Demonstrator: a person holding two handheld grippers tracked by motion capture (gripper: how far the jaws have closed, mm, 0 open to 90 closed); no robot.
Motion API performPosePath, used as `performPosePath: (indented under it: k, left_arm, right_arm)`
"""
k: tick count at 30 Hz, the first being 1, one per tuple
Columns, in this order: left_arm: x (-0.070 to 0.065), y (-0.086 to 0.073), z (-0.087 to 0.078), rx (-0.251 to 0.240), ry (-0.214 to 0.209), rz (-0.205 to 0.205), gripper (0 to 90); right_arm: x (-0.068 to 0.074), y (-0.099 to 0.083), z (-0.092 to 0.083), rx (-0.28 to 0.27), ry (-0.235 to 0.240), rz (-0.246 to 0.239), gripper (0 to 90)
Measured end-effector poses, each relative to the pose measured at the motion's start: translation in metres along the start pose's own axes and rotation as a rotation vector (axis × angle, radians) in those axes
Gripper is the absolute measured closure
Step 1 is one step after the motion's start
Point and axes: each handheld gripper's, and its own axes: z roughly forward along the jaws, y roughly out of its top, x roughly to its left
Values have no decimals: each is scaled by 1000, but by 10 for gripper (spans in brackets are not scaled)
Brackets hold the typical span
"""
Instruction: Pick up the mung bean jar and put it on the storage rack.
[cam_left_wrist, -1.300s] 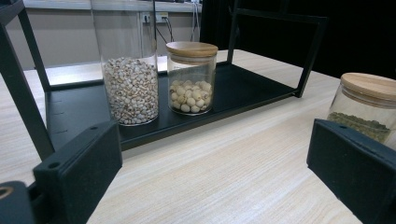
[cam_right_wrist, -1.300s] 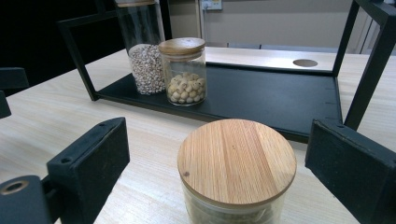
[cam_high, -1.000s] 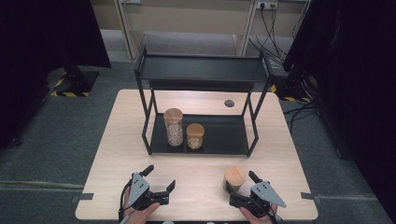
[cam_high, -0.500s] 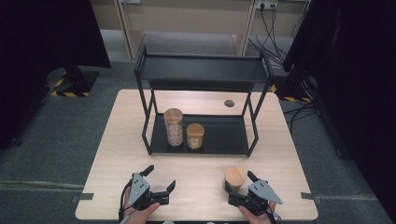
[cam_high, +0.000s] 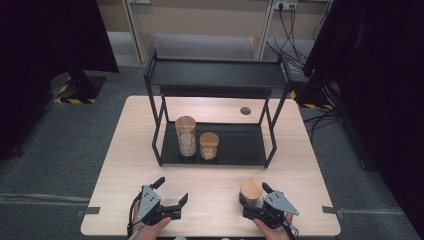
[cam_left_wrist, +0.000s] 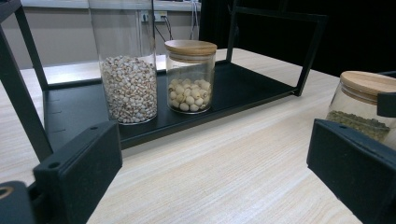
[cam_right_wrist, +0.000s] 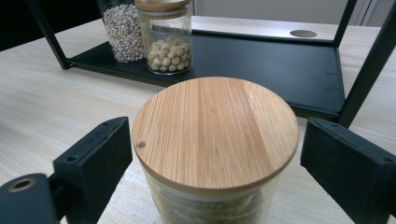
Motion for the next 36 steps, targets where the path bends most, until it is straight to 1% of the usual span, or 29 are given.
performPosePath:
  k: [5, 8, 11, 14, 16, 22, 25, 36]
  left_arm:
    - [0, 0, 0, -1, 0, 0, 27]
    - [0, 0, 0, 0, 0, -1, 27]
    - [0, 0, 0, 0, -1, 1, 27]
    - [0, 0, 0, 0, -1, -1, 27]
    - [0, 0, 0, 0, 0, -1, 27]
    - [0, 0, 0, -1, -1, -1, 27]
    - [0, 0, 0, 3, -2, 0, 27]
    - [1, 0, 1, 4, 3, -7, 27]
  right_arm:
    - [1, 1, 3, 13, -1, -6, 138]
    - [0, 2, 3, 21, -4, 0, 173]
    - [-4, 2, 5, 30, 13, 15, 199]
    - [-4, 2, 6, 39, 23, 14, 237]
    - [-4, 3, 6, 39, 21, 1, 243]
    - [0, 3, 5, 36, 6, -14, 251]
    - [-2, 4, 5, 34, 9, 0, 253]
    - [-1, 10, 4, 9, 27, -16, 254]
